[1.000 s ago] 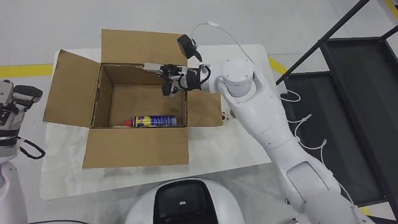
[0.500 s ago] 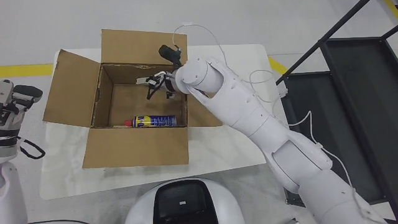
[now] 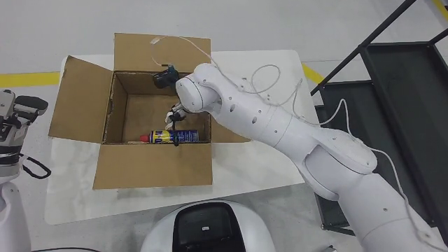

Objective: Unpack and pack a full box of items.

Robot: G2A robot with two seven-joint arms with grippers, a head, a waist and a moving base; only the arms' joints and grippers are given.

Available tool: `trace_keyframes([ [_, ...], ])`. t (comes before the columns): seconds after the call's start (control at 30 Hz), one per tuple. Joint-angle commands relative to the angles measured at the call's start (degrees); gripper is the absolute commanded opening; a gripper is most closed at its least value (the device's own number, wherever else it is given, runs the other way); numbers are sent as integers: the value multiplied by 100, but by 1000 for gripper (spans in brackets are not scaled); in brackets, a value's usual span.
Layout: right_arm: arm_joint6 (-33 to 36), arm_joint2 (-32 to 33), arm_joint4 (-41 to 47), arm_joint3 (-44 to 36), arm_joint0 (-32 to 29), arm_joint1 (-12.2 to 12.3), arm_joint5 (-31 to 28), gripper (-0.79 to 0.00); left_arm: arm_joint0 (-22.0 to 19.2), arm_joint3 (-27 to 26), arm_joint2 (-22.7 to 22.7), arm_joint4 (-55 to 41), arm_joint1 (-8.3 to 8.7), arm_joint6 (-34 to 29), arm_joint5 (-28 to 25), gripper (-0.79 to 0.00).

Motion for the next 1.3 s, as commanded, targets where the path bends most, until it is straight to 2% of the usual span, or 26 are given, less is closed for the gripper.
trace_keyframes([
  [0.0, 123, -113, -103, -17, 17, -41, -236, 0, 0, 0, 0, 0, 0, 0, 0, 0],
  [0.2, 69, -550, -794, 7, 134, -244, -747, 0, 0, 0, 0, 0, 0, 0, 0, 0],
  [0.37, 254, -687, -874, 298, 222, -438, -1179, 0, 0, 0, 0, 0, 0, 0, 0, 0],
  [0.43, 251, -617, -614, 407, 243, -508, -1570, 0, 0, 0, 0, 0, 0, 0, 0, 0],
  [0.83, 251, -617, -614, 407, 243, -508, -1570, 0, 0, 0, 0, 0, 0, 0, 0, 0],
  [1.07, 753, -863, -1109, 177, 331, -606, -2061, 0, 0, 0, 0, 0, 0, 0, 0, 0],
  [1.27, 950, -795, -943, 568, 491, -766, -2657, 0, 0, 0, 0, 0, 0, 0, 0, 0],
])
